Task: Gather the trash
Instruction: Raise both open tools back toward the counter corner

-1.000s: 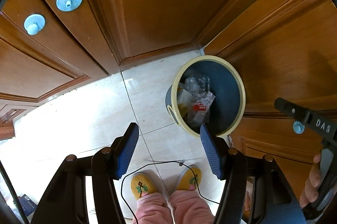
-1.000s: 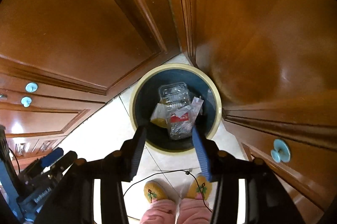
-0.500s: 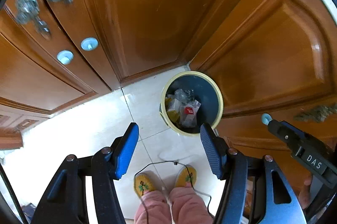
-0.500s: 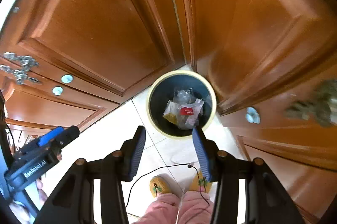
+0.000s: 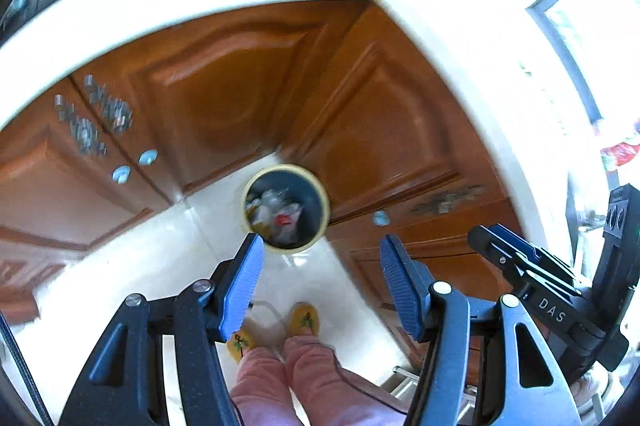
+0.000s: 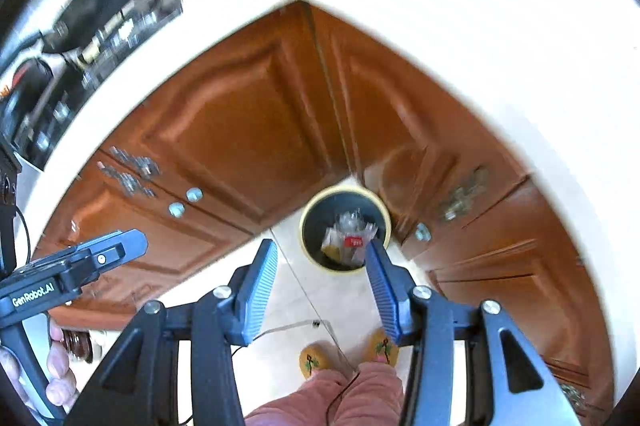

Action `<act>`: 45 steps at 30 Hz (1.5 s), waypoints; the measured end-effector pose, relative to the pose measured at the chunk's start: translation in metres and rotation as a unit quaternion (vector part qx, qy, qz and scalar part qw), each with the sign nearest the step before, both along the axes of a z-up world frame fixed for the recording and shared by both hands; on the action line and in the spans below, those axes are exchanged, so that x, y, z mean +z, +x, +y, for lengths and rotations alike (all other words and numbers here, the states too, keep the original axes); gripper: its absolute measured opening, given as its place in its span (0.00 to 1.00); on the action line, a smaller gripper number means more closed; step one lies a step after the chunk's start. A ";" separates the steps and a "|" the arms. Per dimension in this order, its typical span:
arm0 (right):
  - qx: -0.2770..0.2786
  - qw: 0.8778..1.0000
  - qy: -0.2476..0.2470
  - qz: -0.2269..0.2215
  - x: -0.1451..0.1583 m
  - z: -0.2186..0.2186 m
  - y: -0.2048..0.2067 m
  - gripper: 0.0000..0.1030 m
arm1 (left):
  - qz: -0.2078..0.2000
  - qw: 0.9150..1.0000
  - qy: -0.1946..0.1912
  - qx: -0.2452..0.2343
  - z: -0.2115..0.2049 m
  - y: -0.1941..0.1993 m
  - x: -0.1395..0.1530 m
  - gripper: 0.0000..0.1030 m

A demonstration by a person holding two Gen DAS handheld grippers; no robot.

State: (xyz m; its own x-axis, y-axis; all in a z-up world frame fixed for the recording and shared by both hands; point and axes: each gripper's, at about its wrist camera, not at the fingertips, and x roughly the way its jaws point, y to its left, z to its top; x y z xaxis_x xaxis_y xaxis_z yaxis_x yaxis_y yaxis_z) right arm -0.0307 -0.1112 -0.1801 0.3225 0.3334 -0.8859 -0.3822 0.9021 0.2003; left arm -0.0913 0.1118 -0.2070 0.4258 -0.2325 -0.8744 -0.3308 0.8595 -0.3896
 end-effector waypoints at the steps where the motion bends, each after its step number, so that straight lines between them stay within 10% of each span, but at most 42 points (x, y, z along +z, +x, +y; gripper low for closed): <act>1: -0.006 1.000 0.006 -0.008 0.012 -0.004 -0.001 0.45 | -0.008 1.000 0.001 -0.011 -0.003 0.002 0.014 0.57; 24: -0.154 0.975 0.041 -0.156 0.215 -0.140 -0.002 0.45 | -0.155 0.968 0.092 -0.175 -0.104 0.080 0.195 0.78; 34: -0.190 0.971 0.032 -0.145 0.248 -0.201 0.128 0.45 | -0.196 0.945 0.193 -0.180 -0.149 0.205 0.244 0.88; 40: -0.200 0.970 0.052 -0.127 0.231 -0.228 0.230 0.45 | -0.194 0.920 0.273 -0.202 -0.195 0.321 0.228 0.91; 45: -0.206 0.971 0.085 -0.085 0.193 -0.249 0.313 0.45 | -0.177 0.917 0.294 -0.204 -0.223 0.415 0.192 0.91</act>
